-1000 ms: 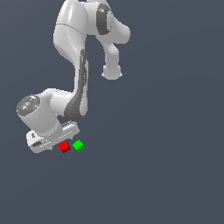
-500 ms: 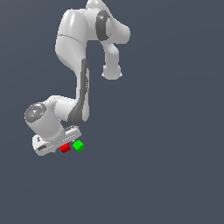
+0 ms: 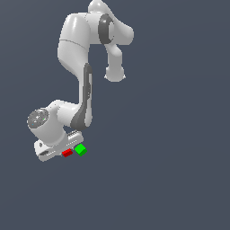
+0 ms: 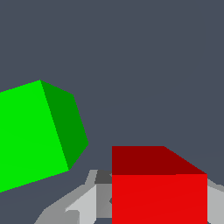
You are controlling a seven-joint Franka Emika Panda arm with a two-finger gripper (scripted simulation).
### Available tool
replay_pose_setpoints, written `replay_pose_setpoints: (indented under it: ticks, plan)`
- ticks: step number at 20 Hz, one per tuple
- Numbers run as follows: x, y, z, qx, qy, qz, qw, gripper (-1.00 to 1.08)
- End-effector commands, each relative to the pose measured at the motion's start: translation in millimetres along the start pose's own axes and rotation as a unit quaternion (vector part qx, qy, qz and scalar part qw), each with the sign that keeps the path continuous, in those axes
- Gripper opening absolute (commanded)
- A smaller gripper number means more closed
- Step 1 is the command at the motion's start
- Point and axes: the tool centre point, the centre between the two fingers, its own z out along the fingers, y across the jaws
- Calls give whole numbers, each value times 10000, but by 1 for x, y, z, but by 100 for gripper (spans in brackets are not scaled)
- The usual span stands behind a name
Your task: Stack the red cube on top of the green cube.
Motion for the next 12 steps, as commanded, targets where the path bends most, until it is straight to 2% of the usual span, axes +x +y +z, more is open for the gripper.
replay_pose_setpoints:
  ticks: [1, 12]
  plan:
    - [0, 0, 0, -2, 2, 0, 10000, -100]
    - [0, 0, -4, 1, 0, 0, 10000, -100]
